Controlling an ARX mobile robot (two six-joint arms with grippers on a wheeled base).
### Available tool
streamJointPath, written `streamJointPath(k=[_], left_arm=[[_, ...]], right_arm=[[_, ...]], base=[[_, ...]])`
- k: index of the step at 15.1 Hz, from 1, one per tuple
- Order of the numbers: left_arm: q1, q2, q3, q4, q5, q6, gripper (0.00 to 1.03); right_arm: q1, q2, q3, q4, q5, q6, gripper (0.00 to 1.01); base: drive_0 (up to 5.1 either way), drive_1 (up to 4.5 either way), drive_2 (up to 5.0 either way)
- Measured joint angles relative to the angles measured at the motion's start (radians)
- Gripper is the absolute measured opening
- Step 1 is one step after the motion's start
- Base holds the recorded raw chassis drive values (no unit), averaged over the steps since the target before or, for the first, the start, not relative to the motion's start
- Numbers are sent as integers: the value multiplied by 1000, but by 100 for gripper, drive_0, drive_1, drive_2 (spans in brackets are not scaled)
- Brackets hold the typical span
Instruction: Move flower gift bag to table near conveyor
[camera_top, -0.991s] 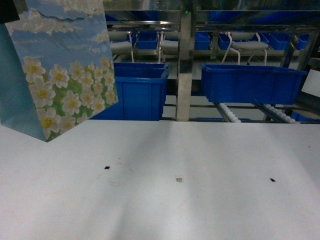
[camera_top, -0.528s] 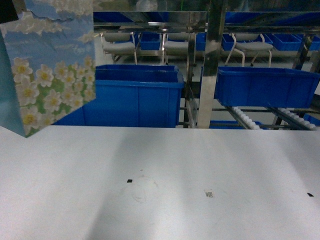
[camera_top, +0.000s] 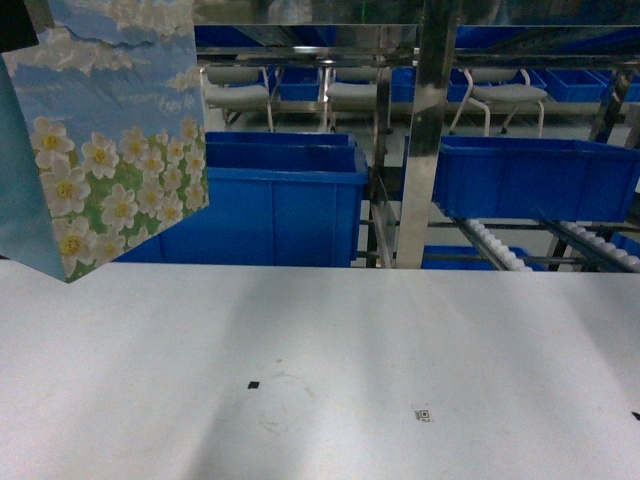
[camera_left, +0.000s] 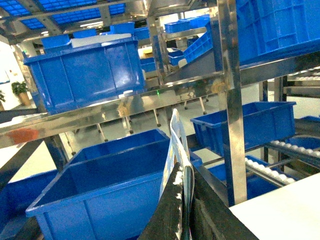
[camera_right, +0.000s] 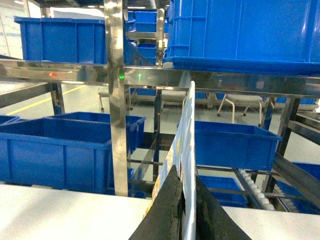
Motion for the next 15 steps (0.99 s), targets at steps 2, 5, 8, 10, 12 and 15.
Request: streamJointPath(k=[2,5,8,10,12,15], left_arm=[[-5,0,0,1,3,0,2],[-5,0,0,2,2,0,2],[-5,0,0,2,3,0,2],[-5,0,0,2,2,0,2],[-5,0,0,2,2,0,2],[-5,0,0,2,2,0,2]], right_arm=[[0,0,0,0,0,0,3],[-10,6,0,8,-5,-1,3],[-35,89,-8,50,-11,-1,3],[-51,216,-7,164,-32,-1,3],[-83,422,26,314,-67,-3,3],[-114,696,96,474,-122,-3,3]], base=[[0,429,-429],[0,429,-429],[0,429,-429],[0,429,-429],[0,0,0],[0,0,0]])
